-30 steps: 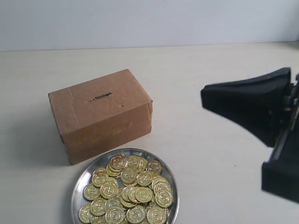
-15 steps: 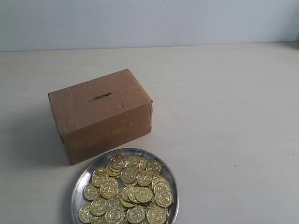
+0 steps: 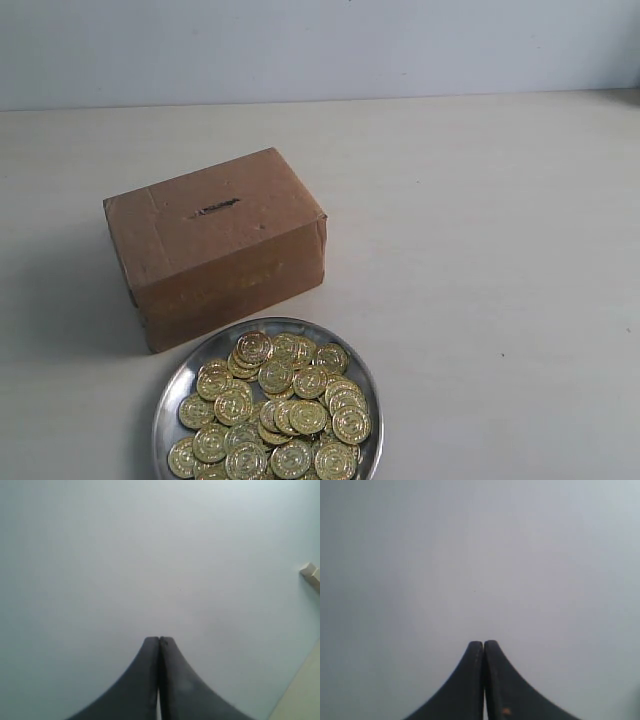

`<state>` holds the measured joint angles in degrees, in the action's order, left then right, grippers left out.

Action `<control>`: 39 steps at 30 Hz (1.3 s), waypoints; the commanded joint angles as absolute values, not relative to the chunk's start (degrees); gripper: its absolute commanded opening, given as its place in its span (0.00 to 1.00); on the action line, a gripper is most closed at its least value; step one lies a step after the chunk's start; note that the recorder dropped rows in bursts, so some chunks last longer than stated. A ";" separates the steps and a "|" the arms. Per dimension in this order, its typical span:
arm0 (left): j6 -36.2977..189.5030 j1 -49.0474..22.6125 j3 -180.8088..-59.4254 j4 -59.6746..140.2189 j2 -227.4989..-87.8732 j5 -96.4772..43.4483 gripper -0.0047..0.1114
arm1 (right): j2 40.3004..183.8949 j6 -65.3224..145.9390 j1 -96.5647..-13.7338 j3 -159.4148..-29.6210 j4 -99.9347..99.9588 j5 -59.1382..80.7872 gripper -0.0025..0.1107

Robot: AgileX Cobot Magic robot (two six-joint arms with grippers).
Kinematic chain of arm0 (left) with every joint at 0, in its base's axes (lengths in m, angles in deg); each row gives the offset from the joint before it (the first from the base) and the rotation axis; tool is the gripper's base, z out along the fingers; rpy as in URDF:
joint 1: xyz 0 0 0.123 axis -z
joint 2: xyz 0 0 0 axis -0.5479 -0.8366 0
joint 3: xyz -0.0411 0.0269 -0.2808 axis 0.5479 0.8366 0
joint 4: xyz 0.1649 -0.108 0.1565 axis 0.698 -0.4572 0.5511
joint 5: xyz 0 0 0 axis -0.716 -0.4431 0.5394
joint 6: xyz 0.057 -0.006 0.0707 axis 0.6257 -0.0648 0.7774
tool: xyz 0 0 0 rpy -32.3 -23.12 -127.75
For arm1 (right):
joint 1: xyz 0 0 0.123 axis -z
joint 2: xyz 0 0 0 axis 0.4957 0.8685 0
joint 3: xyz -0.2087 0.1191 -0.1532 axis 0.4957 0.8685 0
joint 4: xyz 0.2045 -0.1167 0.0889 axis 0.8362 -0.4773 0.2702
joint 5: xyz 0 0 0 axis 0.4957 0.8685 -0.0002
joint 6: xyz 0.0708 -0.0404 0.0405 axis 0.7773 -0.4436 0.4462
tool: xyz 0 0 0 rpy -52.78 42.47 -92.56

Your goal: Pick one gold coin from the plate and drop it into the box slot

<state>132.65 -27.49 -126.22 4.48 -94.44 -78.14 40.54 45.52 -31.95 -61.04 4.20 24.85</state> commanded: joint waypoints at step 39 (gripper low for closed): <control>132.14 -41.92 -94.10 6.53 -87.87 -45.76 0.04 | 40.30 45.57 -31.51 -57.34 3.91 10.26 0.02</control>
